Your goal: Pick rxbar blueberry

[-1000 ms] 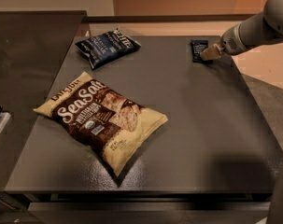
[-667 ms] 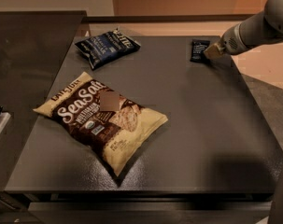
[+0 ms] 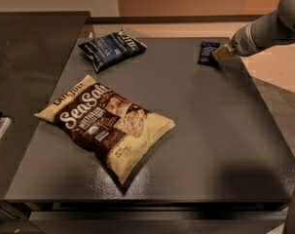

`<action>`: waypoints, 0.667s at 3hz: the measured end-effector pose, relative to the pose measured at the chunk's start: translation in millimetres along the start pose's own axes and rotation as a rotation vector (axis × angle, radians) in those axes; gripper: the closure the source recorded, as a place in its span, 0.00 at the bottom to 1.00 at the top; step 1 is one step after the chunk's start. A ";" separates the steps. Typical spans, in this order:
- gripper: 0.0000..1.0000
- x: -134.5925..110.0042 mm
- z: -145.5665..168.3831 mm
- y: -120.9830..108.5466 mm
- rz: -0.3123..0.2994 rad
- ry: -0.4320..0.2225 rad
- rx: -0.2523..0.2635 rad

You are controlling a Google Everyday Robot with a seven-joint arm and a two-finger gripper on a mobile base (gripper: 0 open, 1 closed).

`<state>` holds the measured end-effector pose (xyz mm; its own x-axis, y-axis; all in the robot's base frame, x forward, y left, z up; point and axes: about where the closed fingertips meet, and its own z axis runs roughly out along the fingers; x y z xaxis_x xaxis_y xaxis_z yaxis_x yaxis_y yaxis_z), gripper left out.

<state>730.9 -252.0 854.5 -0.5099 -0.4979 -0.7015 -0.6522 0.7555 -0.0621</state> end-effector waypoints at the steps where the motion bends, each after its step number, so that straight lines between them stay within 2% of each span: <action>1: 1.00 -12.8 -12.9 2.9 -0.027 -0.026 0.004; 2: 0.83 -18.7 -17.6 5.1 -0.042 -0.033 0.006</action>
Offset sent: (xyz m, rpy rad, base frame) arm -0.0071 0.0033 0.0405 -0.0138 -0.0706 0.0313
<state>727.2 -246.3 879.7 -0.4631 -0.5151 -0.7213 -0.6692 0.7368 -0.0965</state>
